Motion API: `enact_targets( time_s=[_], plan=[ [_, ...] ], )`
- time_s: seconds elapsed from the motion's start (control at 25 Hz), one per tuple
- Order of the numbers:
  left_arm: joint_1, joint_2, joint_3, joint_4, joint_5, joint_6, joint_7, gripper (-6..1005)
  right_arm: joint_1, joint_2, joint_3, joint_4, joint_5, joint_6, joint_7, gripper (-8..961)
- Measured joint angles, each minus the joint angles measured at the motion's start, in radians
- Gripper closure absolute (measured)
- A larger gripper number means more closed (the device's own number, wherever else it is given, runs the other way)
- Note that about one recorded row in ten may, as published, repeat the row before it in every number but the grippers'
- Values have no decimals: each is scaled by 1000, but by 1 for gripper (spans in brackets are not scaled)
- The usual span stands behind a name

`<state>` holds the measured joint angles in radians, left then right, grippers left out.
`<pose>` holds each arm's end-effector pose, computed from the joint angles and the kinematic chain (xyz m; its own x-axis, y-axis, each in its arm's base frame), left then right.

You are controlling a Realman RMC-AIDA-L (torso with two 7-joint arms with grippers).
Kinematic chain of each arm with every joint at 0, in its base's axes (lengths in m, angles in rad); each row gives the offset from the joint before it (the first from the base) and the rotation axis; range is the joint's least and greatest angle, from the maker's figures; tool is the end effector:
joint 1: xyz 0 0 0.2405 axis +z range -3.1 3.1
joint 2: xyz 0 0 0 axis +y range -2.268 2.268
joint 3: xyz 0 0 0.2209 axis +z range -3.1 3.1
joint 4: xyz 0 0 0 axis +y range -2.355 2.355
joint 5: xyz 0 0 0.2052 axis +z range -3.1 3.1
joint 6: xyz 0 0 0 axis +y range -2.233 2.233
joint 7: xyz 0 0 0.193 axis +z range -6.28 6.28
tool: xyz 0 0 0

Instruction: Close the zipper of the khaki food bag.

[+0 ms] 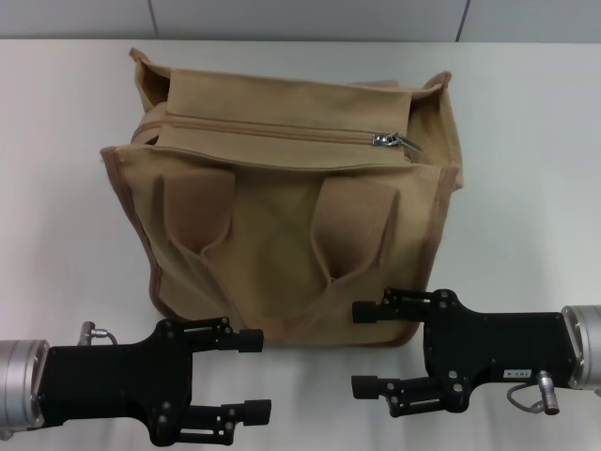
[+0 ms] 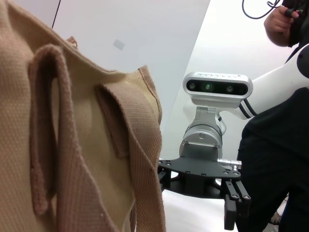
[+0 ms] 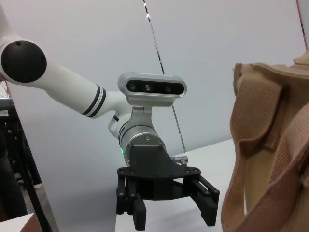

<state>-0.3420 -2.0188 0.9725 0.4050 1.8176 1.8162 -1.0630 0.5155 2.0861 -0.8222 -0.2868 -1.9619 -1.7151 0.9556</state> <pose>-0.2300 0.2082 -0.0509 0.7426 0.3381 0.5781 0.3163 -0.9379 0.1423 0.1983 0.2340 -0.0866 0.7767 -0.2427 -0.5812 -0.2203 -0.9692 0.1103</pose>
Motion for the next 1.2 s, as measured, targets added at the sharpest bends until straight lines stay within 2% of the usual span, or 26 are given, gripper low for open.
enact_targets(
  time_s=[1.2],
  plan=[
    [-2,-5,0,-2,0,0,0,226,0,0,0,0,0,5,0,139]
  ],
)
